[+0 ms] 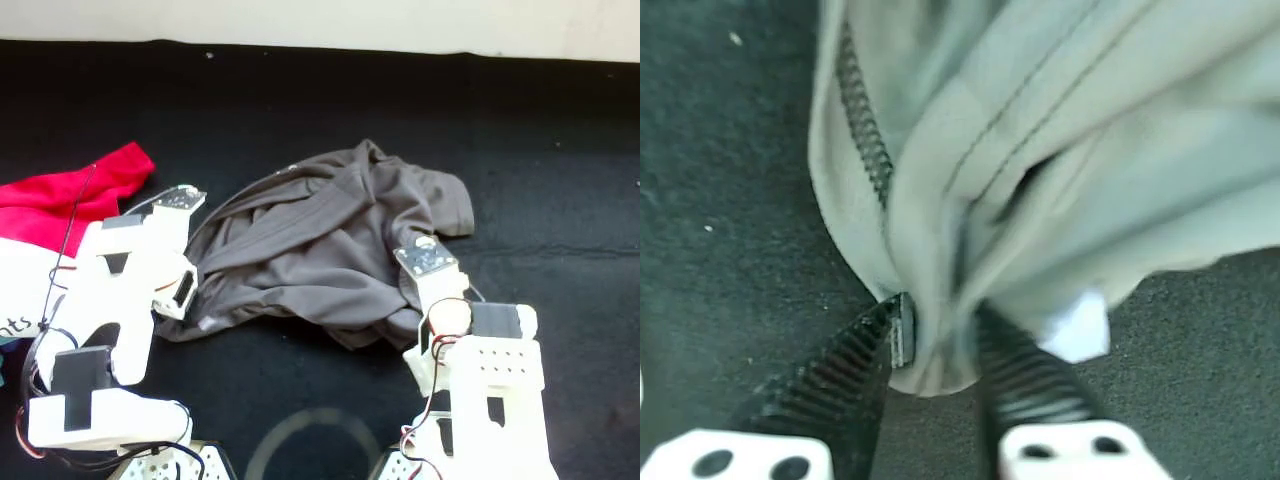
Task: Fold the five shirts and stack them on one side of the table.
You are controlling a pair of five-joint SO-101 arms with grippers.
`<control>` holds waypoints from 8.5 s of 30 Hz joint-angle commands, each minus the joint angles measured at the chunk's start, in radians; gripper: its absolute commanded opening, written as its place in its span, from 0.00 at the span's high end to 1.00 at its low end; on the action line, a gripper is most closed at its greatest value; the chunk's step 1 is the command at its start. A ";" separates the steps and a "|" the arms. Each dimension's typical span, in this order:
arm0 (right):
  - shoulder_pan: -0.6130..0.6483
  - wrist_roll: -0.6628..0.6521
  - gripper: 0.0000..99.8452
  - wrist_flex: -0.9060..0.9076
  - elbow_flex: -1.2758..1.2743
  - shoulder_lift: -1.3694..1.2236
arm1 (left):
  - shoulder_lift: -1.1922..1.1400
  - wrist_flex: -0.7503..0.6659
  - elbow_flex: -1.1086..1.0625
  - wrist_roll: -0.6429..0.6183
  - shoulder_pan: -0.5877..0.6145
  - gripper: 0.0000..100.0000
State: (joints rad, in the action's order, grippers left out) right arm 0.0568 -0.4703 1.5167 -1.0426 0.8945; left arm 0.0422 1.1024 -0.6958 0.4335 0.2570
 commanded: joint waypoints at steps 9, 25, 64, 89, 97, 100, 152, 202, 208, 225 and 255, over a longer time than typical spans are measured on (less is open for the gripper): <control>-0.012 0.046 0.83 -0.220 -0.058 -0.113 | 0.015 -0.005 0.272 -0.086 -0.012 0.99; -0.013 0.193 0.74 -0.507 0.585 -0.960 | 0.015 0.025 0.349 -0.094 -0.010 0.99; 0.064 0.080 0.75 -0.039 0.644 -0.748 | 0.005 0.081 0.395 -0.094 -0.012 0.99; 0.128 0.315 0.98 -0.346 0.611 -0.915 | 0.005 0.083 0.394 -0.094 -0.012 0.99; 0.127 0.307 0.99 -0.303 0.651 -0.639 | 0.015 0.092 0.401 -0.094 -0.015 0.99; 0.127 0.275 0.99 -0.206 0.651 -0.539 | 0.016 0.133 0.404 -0.094 -0.019 0.99; -0.031 0.034 0.78 0.019 0.651 -0.585 | 0.213 0.117 0.216 -0.094 -0.013 0.99; 0.105 0.206 0.88 -0.357 0.452 -0.776 | 0.206 0.117 0.214 -0.094 -0.013 0.99; 0.104 0.258 0.99 -0.246 0.555 -0.776 | 0.206 0.117 0.214 -0.094 -0.013 0.99; 0.007 0.158 0.99 -0.108 0.558 -0.535 | 0.214 0.167 0.214 -0.094 -0.053 0.99; -0.131 0.153 0.99 -0.179 0.489 -0.186 | 0.216 0.239 0.263 -0.192 -0.165 0.99</control>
State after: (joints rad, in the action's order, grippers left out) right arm -0.0460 -0.3076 1.3080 -0.6728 0.5892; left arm 0.2463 1.3295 -0.4872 0.2478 0.1097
